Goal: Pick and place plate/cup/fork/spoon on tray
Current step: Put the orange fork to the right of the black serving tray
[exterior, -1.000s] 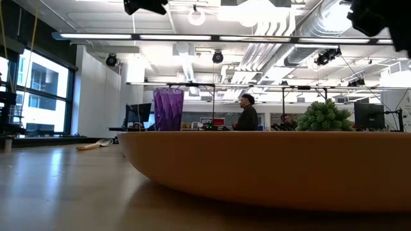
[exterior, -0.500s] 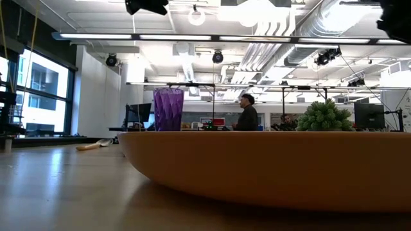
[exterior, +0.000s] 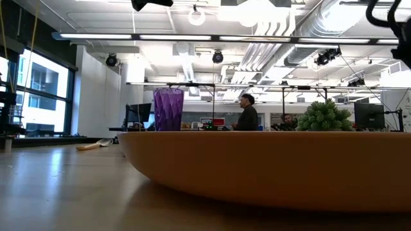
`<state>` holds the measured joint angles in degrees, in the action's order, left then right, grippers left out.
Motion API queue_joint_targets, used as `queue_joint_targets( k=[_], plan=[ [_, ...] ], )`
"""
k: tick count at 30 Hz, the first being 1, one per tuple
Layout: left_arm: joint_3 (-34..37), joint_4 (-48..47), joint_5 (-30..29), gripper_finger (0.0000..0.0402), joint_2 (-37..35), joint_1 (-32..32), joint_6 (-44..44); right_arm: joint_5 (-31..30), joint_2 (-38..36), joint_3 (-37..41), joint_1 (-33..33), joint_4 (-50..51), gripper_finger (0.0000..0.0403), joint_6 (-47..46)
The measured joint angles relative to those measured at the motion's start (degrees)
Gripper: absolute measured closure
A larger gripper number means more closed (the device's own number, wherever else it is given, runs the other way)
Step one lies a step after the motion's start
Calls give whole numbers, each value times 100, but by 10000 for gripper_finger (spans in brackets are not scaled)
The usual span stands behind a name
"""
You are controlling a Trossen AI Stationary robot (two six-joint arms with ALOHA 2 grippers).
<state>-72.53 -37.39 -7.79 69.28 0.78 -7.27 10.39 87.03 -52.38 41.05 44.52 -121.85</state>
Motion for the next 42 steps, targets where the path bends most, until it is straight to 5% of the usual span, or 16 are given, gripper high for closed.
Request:
queue_joint_targets(
  k=[8, 17, 30, 39, 42],
  plan=[
    [0, 0, -2, 271, 0, 0, -2, -471, 78, 2, 25, -135, 230, 38],
    [-2, -15, -2, 271, 0, 0, -2, -332, 636, 4, 25, -137, 231, 144],
    [-2, -39, -2, 271, 0, 0, 46, -309, 1118, -17, 20, -554, 274, 178],
    [-2, -125, -1, 271, 0, 0, 25, -303, 1121, -20, 20, -555, 379, -111],
    [-3, -138, 53, 271, -29, -2, -15, -309, 1055, -9, 20, -555, 387, -222]
  ],
)
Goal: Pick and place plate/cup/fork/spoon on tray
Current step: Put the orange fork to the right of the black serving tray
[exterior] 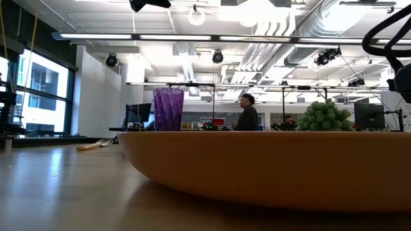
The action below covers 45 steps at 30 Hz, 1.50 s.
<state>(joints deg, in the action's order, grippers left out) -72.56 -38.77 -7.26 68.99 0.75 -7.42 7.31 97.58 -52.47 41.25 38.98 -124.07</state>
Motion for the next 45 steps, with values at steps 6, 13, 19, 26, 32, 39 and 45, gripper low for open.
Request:
queue_joint_targets(
  k=[6, 13, 19, 26, 32, 39, 45],
  plan=[
    [-1, -5, 124, 271, -213, -4, 4, -25, -217, 28, 7, 168, 385, -300],
    [-1, -184, 124, 271, -630, -4, 7, -218, -473, 24, -47, 60, 390, -344],
    [-1, -520, 60, 271, -1028, -4, 20, -858, -767, -274, -372, 513, 390, -296],
    [-1, -788, -253, 271, -1355, -4, 211, -1437, -876, -971, -988, 1480, 390, 304],
    [-1, -1056, -450, 271, -1511, -4, 312, -1801, -892, -1533, -1684, 2185, 390, 1142],
    [-1, -1311, -489, 271, -1607, -7, 315, -1918, -892, -1967, -2556, 2483, 390, 2481],
    [-1, -1301, -491, 271, -1661, -7, 317, -2125, -970, -2143, -3164, 2728, 390, 3362]
  ],
)
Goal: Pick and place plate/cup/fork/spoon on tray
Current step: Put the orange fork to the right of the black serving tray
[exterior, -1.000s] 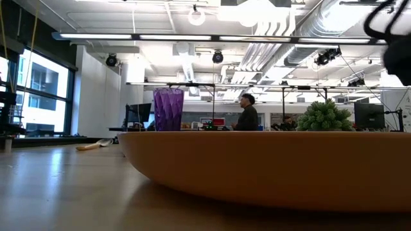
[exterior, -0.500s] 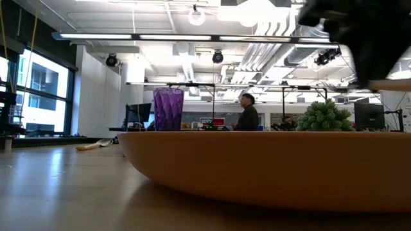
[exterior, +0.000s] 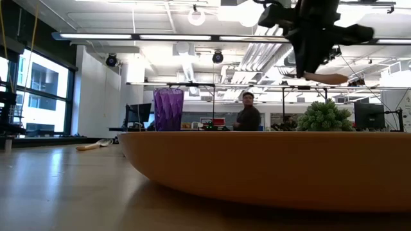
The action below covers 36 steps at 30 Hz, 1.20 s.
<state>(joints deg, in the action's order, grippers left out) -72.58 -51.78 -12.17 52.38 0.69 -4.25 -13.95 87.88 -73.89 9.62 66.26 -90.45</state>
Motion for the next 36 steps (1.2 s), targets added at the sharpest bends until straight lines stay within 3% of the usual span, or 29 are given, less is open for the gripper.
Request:
queue_joint_targets(
  k=[15, 20, 26, 36],
  plan=[
    [0, 14, -163, 271, 6, -2, 0, -1266, -761, 16, -1814, 308, 389, 1622],
    [0, 16, -283, 271, 6, -2, -2, -1094, -837, 20, -2631, 52, 389, 2191],
    [0, 17, -546, 271, 4, -2, -2, -454, -566, 21, -3332, -90, 389, 2868],
    [0, 16, -653, 271, 4, -2, -2, 373, 145, 172, -3475, -468, 389, 3257]
  ],
)
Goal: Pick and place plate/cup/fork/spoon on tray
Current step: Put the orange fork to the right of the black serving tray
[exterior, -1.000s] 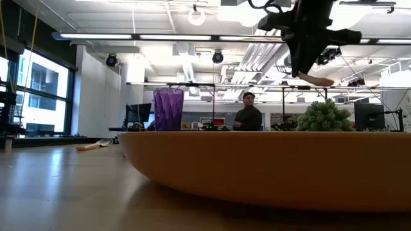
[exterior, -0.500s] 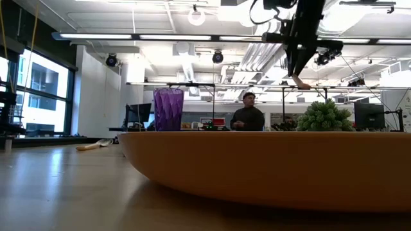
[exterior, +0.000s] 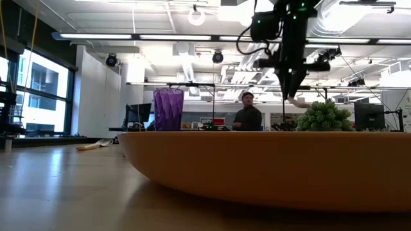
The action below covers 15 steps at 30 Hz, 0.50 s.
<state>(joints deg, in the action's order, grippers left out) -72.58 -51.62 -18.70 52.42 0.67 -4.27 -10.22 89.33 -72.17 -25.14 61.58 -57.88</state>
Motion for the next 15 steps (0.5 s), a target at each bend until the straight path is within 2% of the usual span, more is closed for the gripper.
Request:
queue_joint_targets(
  k=[4, 15],
  plan=[
    [0, 0, -9, 271, 0, 0, 0, 297, 28, 595, 45, -693, 389, -27],
    [0, 50, -12, 271, 2, -364, -2, 688, 28, 1391, 145, -1317, 389, -260]
  ],
)
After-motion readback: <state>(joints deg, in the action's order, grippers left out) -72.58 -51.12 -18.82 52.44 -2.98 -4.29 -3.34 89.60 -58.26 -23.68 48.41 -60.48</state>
